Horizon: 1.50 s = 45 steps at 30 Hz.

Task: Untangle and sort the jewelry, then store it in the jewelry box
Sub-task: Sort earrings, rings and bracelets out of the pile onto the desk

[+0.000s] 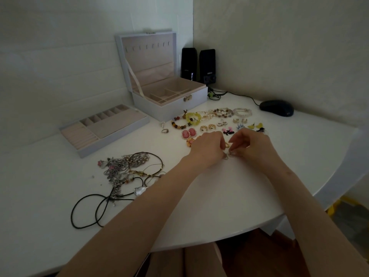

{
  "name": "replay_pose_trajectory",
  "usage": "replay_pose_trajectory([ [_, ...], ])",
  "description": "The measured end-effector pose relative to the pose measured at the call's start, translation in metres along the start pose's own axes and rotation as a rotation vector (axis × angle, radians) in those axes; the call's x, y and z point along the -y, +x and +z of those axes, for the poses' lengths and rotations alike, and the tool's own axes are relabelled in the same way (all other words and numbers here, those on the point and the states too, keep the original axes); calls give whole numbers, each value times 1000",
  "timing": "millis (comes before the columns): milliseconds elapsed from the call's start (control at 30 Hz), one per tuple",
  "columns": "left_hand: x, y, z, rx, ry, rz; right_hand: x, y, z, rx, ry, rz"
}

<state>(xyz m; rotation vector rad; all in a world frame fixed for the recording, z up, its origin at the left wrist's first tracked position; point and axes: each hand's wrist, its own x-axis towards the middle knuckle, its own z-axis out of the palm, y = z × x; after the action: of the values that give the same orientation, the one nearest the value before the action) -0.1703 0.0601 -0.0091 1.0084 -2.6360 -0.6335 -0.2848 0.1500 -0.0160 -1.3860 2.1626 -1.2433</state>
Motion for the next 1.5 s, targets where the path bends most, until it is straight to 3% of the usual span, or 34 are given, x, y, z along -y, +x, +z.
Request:
replay_pose_trajectory([
  [267, 10, -20, -19, -80, -2, 1, 32, -11, 10, -98, 13, -111],
  [533, 63, -74, -73, -136, -16, -78, 76, -22, 66, 98, 29, -210],
  [700, 129, -105, -116, -208, 43, -288, 108, -14, 117, 223, -30, -336],
  [767, 154, -111, -129, -166, 92, -364, 124, -11, 137, 291, -54, -379],
  [867, 176, -114, -131, -61, 76, -403, 144, -7, 164, 422, -156, -462],
  [967, 185, -113, -123, -102, 63, -395, 152, -4, 182, 495, -315, -509],
  [1200, 192, -116, -124, -204, -40, -410, 148, 0, 182, 492, -425, -568],
  [1500, 196, -120, -131, -244, -163, -374, 146, -9, 189, 456, -352, -601],
])
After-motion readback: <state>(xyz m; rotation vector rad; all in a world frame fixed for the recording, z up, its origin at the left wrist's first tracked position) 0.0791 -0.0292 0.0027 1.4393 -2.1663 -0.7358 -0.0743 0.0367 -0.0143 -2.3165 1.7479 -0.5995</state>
